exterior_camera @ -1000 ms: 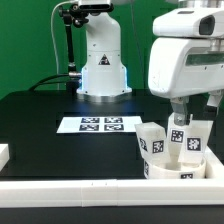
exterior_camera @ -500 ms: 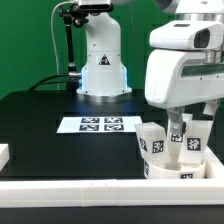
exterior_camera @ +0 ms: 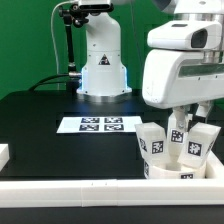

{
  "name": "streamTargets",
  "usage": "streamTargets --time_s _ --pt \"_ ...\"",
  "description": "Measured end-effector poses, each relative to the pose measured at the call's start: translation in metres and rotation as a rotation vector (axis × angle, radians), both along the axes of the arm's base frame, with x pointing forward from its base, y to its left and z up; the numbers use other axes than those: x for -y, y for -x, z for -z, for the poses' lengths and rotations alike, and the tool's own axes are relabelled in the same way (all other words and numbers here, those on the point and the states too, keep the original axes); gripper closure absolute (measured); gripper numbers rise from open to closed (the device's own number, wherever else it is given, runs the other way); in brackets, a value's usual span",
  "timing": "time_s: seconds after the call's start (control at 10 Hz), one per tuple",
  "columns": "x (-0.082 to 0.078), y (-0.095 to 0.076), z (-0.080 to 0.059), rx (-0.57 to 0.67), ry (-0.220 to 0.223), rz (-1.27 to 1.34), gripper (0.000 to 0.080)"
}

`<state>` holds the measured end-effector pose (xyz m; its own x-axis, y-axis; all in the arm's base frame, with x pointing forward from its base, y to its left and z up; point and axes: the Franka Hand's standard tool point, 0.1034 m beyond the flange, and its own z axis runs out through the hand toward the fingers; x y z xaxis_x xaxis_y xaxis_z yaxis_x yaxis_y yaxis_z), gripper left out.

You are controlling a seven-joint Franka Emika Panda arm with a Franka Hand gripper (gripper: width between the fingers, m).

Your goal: Assemble stool

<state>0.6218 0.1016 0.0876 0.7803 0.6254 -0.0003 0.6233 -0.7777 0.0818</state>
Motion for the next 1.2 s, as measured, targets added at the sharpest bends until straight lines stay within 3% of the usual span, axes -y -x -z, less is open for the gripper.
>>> streamTargets --time_s 0.1,0.2,0.3,0.6,0.9,1.1,1.2 --pt "0.0001 0.0000 0.0000 0.002 -0.002 0.038 0.0718" --pt "0.0004 -0.0001 0.0000 0.004 -0.003 0.061 0.0718" --pt "0.0006 -0.0001 0.0001 0.007 -0.008 0.120 0.0782" --pt "0.0022 -0.0007 0.0004 0.022 -0.020 0.374 0.0798" --pt "0.0037 -0.0013 0.0001 0.022 -0.020 0.368 0.0781" --pt "0.0067 -0.0049 -0.0023 0.027 -0.017 0.350 0.0430" --pt "0.0071 -0.0060 -0.0031 0.028 -0.014 0.333 0.0295"
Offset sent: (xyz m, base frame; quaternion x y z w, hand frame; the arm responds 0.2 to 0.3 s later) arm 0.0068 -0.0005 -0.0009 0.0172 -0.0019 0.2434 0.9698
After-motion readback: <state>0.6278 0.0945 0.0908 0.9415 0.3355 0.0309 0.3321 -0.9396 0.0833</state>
